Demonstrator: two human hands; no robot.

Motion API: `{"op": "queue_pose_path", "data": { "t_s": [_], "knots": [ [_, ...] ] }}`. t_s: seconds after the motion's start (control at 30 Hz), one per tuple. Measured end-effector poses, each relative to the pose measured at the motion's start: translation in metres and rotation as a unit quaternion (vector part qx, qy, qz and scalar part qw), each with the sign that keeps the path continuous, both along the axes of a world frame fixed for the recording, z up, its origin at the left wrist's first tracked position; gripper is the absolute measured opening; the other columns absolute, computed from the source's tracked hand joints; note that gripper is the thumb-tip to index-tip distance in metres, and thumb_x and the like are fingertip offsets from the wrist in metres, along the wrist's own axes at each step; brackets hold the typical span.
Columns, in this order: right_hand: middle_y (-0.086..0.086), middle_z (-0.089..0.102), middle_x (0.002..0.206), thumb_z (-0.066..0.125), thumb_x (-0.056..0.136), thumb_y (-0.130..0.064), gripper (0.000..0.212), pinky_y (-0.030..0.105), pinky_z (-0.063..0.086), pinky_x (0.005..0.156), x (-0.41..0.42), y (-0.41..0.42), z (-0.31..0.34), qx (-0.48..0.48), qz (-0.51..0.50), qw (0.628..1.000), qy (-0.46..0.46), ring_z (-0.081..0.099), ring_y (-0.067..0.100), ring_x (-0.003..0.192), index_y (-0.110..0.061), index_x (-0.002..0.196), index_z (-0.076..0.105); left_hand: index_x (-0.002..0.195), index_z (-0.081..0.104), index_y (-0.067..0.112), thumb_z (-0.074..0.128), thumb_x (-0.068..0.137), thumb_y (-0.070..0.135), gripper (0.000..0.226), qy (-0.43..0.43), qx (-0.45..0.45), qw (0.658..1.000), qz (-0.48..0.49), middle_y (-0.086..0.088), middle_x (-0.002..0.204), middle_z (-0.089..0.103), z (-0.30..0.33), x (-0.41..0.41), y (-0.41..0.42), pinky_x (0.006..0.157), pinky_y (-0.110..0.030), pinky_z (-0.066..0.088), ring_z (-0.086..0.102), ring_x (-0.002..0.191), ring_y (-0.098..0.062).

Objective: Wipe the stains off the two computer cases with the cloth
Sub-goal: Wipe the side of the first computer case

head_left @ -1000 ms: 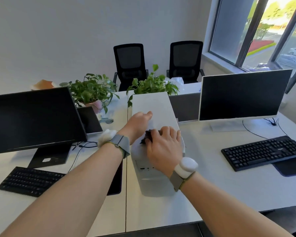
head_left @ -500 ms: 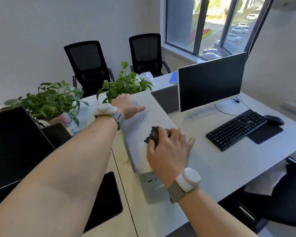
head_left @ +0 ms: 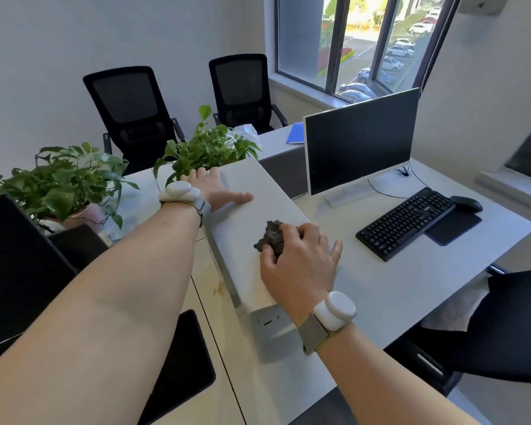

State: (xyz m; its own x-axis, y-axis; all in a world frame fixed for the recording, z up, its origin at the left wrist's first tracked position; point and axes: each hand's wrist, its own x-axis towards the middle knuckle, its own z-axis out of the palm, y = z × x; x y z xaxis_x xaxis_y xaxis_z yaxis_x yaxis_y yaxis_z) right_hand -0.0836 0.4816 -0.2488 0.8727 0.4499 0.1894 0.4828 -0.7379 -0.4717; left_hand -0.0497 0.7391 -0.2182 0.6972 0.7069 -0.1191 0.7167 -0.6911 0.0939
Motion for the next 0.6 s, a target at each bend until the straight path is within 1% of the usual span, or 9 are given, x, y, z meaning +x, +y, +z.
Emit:
{"op": "queue_pose_path", "data": {
  "t_s": [0.07, 0.13, 0.23, 0.33, 0.43, 0.5, 0.6],
  "knots": [
    [0.001, 0.051, 0.134, 0.050, 0.090, -0.052, 0.050, 0.065, 0.012, 0.120, 0.001, -0.001, -0.002, 0.001, -0.001, 1.000, -0.008, 0.038, 0.031, 0.142, -0.030, 0.134, 0.055, 0.136, 0.045, 0.018, 0.036, 0.035, 0.110, 0.137, 0.009, 0.017, 1.000, -0.001, -0.014, 0.136, 0.052, 0.005, 0.000, -0.002, 0.110, -0.051, 0.031, 0.046, 0.130, -0.037],
    [0.002, 0.052, 0.132, 0.050, 0.089, -0.054, 0.051, 0.065, 0.015, 0.119, 0.002, -0.001, -0.004, -0.003, 0.004, 1.000, -0.016, 0.041, 0.031, 0.139, -0.030, 0.133, 0.056, 0.133, 0.046, 0.020, 0.029, 0.028, 0.112, 0.141, 0.013, 0.029, 0.999, -0.005, -0.014, 0.128, 0.055, 0.007, -0.001, -0.002, 0.105, -0.049, 0.034, 0.049, 0.122, -0.036],
    [0.002, 0.053, 0.129, 0.050, 0.088, -0.056, 0.050, 0.064, 0.017, 0.119, 0.007, -0.004, -0.005, -0.002, 0.015, 1.000, -0.023, 0.044, 0.029, 0.133, -0.029, 0.130, 0.058, 0.136, 0.045, 0.024, 0.025, 0.029, 0.114, 0.142, 0.029, 0.039, 0.999, -0.002, -0.014, 0.128, 0.054, 0.011, -0.005, -0.001, 0.104, -0.052, 0.033, 0.047, 0.122, -0.037],
    [-0.002, 0.053, 0.119, 0.052, 0.088, -0.056, 0.046, 0.060, 0.025, 0.117, 0.028, -0.016, -0.005, 0.010, 0.054, 0.998, -0.033, 0.050, 0.026, 0.119, -0.031, 0.126, 0.060, 0.141, 0.040, 0.024, 0.024, 0.036, 0.115, 0.139, 0.051, 0.048, 0.997, 0.025, -0.018, 0.136, 0.050, 0.013, -0.014, -0.003, 0.108, -0.056, 0.030, 0.042, 0.129, -0.040],
    [-0.003, 0.055, 0.113, 0.054, 0.087, -0.055, 0.044, 0.049, 0.037, 0.106, 0.063, -0.028, -0.005, 0.016, 0.109, 0.992, -0.055, 0.053, 0.024, 0.105, -0.032, 0.123, 0.062, 0.148, 0.036, 0.021, 0.024, 0.048, 0.111, 0.135, 0.070, 0.057, 0.994, 0.066, -0.023, 0.145, 0.046, 0.012, -0.023, -0.013, 0.109, -0.054, 0.030, 0.039, 0.135, -0.043],
    [-0.003, 0.055, 0.113, 0.057, 0.089, -0.052, 0.041, 0.044, 0.040, 0.101, 0.090, -0.035, -0.004, 0.017, 0.155, 0.986, -0.062, 0.052, 0.024, 0.104, -0.032, 0.124, 0.062, 0.149, 0.037, 0.020, 0.020, 0.050, 0.110, 0.136, 0.080, 0.070, 0.990, 0.096, -0.023, 0.148, 0.045, 0.012, -0.029, -0.028, 0.107, -0.052, 0.032, 0.042, 0.134, -0.043],
    [-0.004, 0.053, 0.114, 0.060, 0.092, -0.046, 0.036, 0.042, 0.039, 0.102, 0.130, -0.044, -0.002, 0.020, 0.221, 0.973, -0.069, 0.049, 0.022, 0.105, -0.033, 0.126, 0.060, 0.150, 0.039, 0.019, 0.020, 0.055, 0.108, 0.132, 0.094, 0.068, 0.983, 0.139, -0.023, 0.143, 0.049, 0.012, -0.037, -0.051, 0.104, -0.051, 0.033, 0.046, 0.130, -0.043]
  ]
}}
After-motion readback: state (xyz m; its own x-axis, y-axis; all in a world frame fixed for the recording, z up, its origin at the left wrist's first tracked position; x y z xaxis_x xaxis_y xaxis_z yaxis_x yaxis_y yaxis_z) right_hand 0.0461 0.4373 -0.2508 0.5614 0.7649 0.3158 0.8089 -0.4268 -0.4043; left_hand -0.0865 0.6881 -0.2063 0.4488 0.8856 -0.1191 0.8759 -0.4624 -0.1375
